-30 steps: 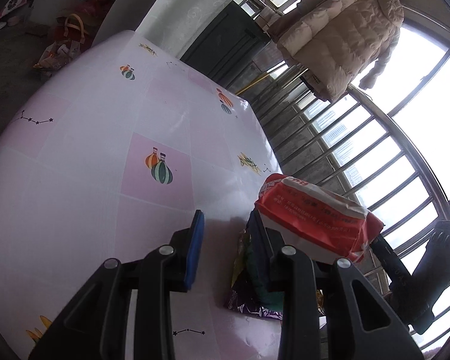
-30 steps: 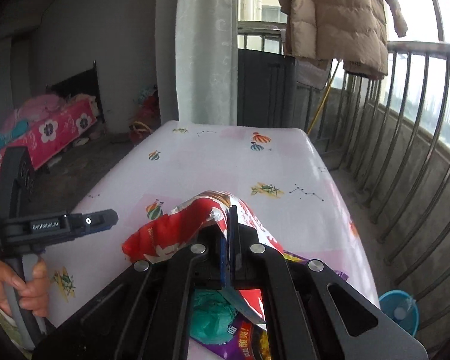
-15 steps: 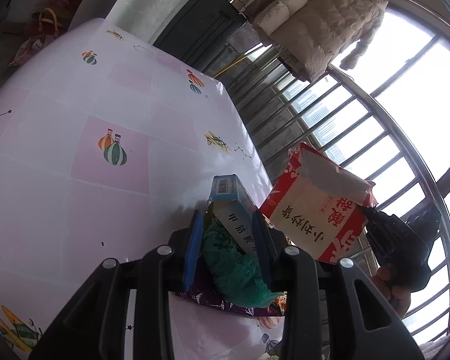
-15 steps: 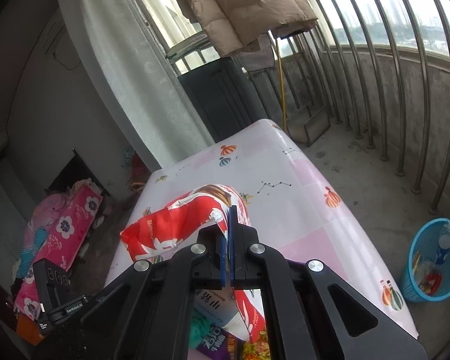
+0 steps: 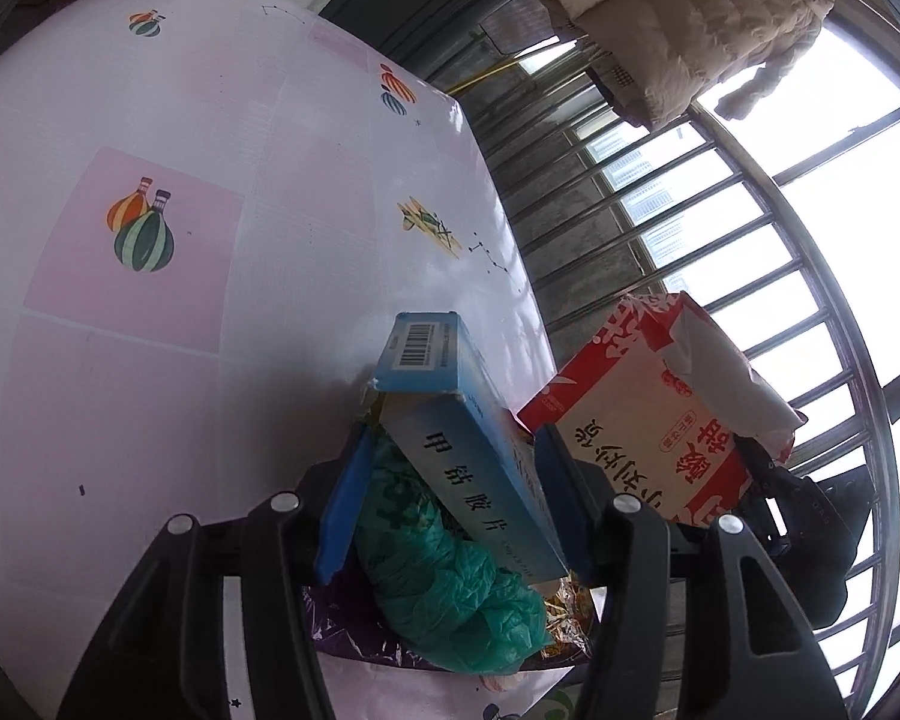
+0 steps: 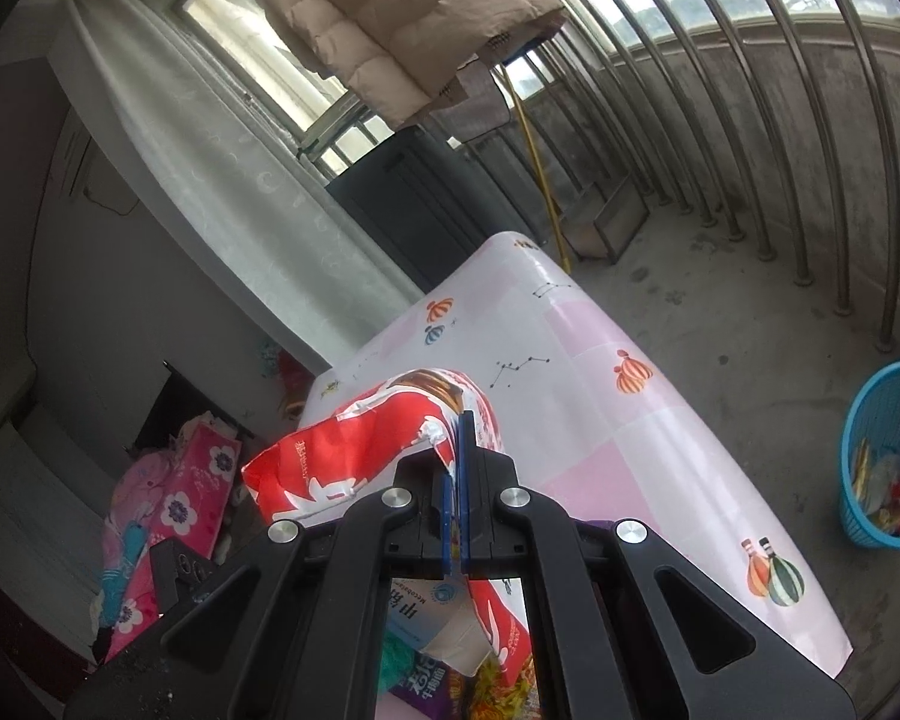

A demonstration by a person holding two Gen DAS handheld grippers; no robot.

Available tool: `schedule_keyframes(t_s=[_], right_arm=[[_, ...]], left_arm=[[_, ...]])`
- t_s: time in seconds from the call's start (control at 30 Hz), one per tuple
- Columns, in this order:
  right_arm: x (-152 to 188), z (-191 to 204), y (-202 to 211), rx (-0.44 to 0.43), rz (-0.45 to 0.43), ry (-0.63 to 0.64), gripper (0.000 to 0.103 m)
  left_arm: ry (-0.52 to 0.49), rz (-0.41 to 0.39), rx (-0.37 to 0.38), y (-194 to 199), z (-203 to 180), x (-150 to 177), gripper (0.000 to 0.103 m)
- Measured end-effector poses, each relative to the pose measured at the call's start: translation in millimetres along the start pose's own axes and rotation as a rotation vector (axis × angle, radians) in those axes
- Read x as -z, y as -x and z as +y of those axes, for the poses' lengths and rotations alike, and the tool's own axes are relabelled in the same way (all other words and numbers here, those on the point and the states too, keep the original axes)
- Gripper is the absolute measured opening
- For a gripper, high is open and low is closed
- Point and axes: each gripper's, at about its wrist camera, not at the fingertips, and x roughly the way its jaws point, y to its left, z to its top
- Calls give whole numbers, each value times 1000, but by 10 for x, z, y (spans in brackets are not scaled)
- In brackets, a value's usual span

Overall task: Collect trash
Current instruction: 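Lift the blue box with the left tool while the right tool lifts the snack bag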

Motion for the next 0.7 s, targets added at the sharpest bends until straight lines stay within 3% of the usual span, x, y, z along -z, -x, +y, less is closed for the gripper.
schedule_keyframes(t_s=[0.13, 0.27, 0.37, 0.7], right_arm=[[1, -31, 22, -5, 0, -8, 0], [-2, -45, 33, -5, -2, -8, 0], [-18, -58, 48, -5, -6, -10, 0], [-162, -134, 336, -21, -118, -27, 0]], left_arm=[[30, -5, 5, -90, 1, -17, 50], [39, -22, 13, -90, -5, -16, 38], [35, -40, 30, -67, -31, -20, 36], [-94, -141, 116, 253, -455, -93, 29]])
